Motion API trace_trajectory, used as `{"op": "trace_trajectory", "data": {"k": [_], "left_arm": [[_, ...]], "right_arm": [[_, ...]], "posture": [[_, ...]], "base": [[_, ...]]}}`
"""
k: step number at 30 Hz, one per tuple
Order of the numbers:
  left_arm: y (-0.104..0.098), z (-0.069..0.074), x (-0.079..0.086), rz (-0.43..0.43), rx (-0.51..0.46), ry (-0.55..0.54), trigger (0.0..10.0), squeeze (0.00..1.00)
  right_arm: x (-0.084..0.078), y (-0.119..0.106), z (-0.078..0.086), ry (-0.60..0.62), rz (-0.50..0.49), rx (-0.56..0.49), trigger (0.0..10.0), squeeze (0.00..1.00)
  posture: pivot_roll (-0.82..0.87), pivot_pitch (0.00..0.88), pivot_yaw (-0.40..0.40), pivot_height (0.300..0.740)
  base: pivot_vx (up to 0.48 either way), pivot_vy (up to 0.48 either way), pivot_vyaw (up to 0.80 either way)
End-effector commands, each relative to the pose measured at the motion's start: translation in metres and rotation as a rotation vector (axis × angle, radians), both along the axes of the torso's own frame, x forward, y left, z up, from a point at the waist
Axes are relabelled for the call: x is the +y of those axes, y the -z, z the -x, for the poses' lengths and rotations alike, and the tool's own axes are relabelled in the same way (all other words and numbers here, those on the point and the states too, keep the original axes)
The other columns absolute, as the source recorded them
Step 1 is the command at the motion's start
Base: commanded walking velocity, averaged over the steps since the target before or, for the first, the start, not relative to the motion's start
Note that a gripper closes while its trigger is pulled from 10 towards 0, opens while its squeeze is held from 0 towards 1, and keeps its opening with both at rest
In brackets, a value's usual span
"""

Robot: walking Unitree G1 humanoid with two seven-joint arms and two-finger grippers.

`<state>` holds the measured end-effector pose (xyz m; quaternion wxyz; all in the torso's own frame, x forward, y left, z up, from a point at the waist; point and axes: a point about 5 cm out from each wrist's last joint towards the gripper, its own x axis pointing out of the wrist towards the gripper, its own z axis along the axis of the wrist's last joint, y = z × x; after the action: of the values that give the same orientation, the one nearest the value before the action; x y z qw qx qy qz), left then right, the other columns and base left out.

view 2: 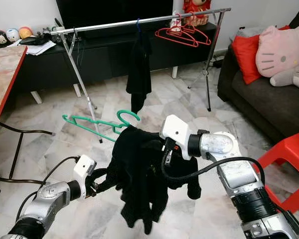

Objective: Hang hanger

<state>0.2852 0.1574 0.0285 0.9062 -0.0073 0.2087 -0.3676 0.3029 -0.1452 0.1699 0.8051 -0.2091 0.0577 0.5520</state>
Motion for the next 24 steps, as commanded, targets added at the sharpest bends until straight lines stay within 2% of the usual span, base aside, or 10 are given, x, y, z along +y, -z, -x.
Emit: {"op": "trace_trajectory", "data": {"k": [1,7,8,9,10,18,24], "left_arm": [[0.001,-0.003,0.004,-0.029,-0.007,-0.030,10.0,0.00],[0.005,-0.005,0.007,-0.021,-0.009,-0.112,10.0,0.00],[0.006,-0.004,0.007,-0.012,-0.005,-0.109,10.0,0.75],[0.006,-0.004,0.006,-0.006,-0.003,-0.106,10.0,0.75],[0.008,-0.003,0.004,-0.001,0.000,-0.095,10.0,1.00],[0.011,-0.006,0.002,-0.032,-0.015,-0.099,10.0,1.00],[0.009,-0.008,0.001,-0.019,-0.045,-0.116,10.0,1.00]], "right_arm": [[0.005,-0.013,0.002,-0.043,-0.010,-0.045,10.0,0.00],[0.008,-0.018,0.007,-0.081,-0.006,-0.050,10.0,0.00],[0.008,-0.018,0.007,-0.082,-0.004,-0.051,10.0,0.00],[0.008,-0.018,0.007,-0.084,-0.003,-0.050,10.0,0.00],[0.008,-0.019,0.008,-0.091,0.000,-0.052,10.0,0.00],[0.010,-0.024,0.013,-0.126,0.009,-0.051,10.0,0.00],[0.010,-0.024,0.015,-0.141,0.013,-0.046,10.0,0.00]], "posture": [[-0.14,0.000,-0.010,0.740],[-0.15,0.000,-0.013,0.740],[-0.15,0.000,-0.013,0.740],[-0.16,0.000,-0.014,0.740],[-0.16,0.000,-0.014,0.740],[-0.17,0.000,-0.016,0.740],[-0.17,0.000,-0.017,0.740]], "base": [[0.000,0.000,0.00],[0.000,0.000,0.00],[0.000,0.000,0.00],[0.000,0.000,0.00],[0.000,0.000,0.00],[0.000,0.000,0.00],[0.000,0.000,0.00]]}}
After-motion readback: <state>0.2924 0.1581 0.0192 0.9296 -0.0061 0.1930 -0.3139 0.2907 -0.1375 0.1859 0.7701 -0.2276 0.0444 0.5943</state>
